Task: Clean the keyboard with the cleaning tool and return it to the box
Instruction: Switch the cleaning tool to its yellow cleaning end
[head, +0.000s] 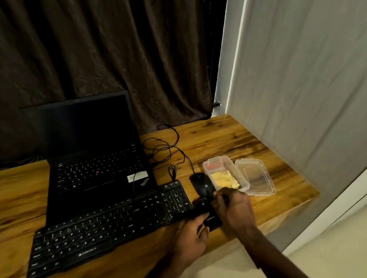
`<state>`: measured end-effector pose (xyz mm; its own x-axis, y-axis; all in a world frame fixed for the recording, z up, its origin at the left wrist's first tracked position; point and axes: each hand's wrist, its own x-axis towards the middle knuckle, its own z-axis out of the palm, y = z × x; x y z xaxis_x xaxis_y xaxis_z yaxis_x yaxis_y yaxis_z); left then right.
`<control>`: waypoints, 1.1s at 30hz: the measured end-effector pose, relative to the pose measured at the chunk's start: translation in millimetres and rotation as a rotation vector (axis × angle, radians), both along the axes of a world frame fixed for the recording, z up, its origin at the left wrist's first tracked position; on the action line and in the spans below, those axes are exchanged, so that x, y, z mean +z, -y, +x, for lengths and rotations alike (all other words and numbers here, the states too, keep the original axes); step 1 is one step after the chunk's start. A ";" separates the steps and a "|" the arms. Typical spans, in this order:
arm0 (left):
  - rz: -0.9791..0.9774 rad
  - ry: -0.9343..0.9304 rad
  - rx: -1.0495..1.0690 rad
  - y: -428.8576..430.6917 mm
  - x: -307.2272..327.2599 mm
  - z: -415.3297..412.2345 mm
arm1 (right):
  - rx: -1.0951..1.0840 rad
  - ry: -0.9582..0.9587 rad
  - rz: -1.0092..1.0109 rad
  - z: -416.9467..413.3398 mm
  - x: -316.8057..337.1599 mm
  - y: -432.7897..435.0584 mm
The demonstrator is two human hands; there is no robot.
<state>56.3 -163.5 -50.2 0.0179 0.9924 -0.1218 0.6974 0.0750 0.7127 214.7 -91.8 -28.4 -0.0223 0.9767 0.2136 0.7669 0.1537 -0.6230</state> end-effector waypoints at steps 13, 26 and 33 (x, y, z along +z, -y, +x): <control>0.195 -0.413 -0.511 -42.4 33.8 24.6 | 0.346 0.863 -0.201 26.2 21.2 -113.7; 0.128 -0.378 -0.522 -59.1 29.1 23.2 | 0.297 0.813 -0.250 18.8 29.9 -116.1; 0.184 0.033 -0.139 -60.1 49.9 10.9 | 0.127 0.302 -0.020 24.7 59.7 -120.7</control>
